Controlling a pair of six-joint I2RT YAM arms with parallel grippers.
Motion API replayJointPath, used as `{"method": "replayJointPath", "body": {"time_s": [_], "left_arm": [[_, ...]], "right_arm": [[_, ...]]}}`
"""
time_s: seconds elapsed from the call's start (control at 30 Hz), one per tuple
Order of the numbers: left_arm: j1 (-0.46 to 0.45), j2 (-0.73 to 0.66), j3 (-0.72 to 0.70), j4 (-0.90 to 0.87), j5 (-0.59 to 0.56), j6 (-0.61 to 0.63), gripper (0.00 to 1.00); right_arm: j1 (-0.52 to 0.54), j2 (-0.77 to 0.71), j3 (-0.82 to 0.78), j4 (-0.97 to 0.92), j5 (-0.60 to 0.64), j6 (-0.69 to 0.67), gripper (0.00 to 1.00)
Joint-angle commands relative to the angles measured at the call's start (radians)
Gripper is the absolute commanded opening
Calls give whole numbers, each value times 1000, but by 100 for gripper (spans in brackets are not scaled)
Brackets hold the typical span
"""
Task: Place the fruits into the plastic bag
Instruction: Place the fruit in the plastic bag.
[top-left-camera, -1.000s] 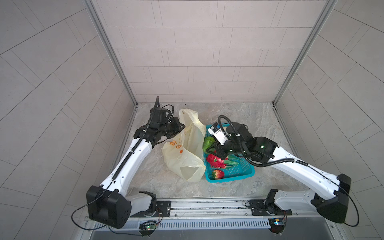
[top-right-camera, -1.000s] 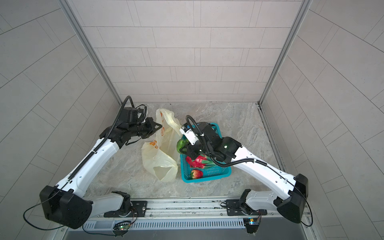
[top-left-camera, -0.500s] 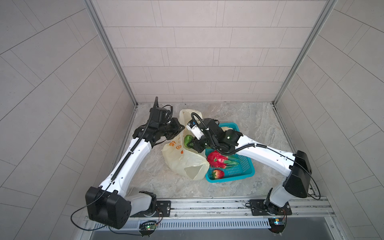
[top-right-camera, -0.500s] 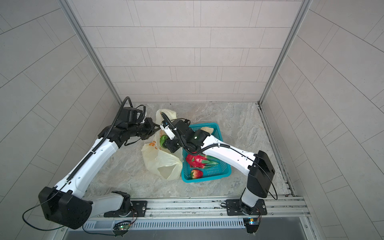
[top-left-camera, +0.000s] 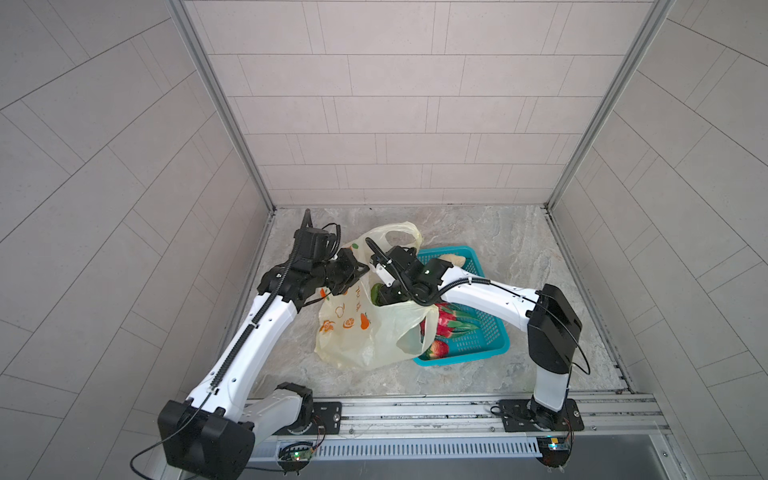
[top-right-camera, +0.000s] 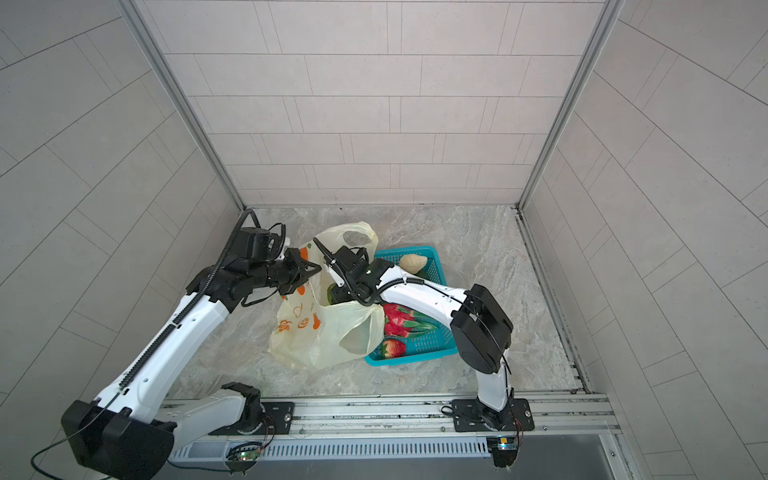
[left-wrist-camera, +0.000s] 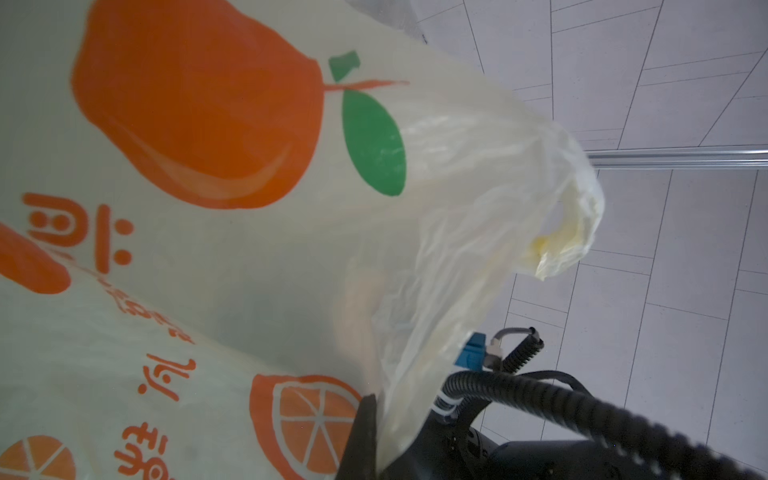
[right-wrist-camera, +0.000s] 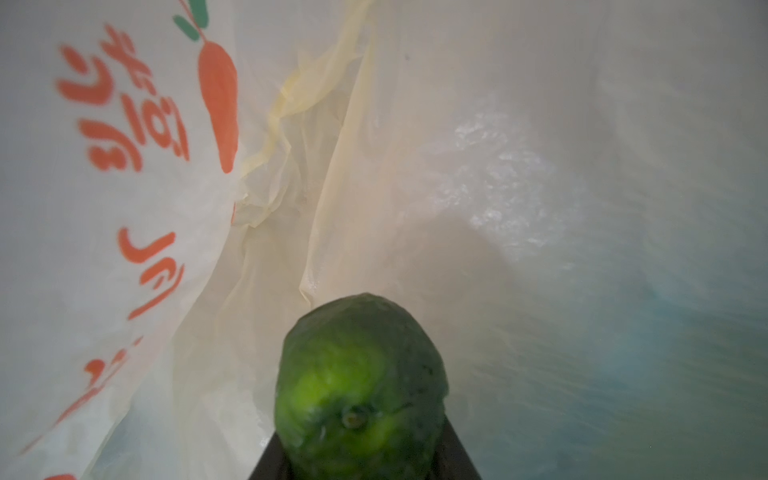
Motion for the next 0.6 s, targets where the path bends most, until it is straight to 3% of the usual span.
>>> {"method": "replayJointPath", "body": {"time_s": [0.0, 0.23, 0.57], "left_arm": [[-2, -13, -19, 23, 17, -3, 0], [-3, 28, -64, 125, 120, 29, 0], [-1, 102, -75, 174, 250, 128, 0]], "right_arm": [[0, -6, 33, -74, 14, 2, 42], [-15, -71, 2, -121, 31, -13, 65], [-27, -242, -158, 37, -75, -45, 71]]}}
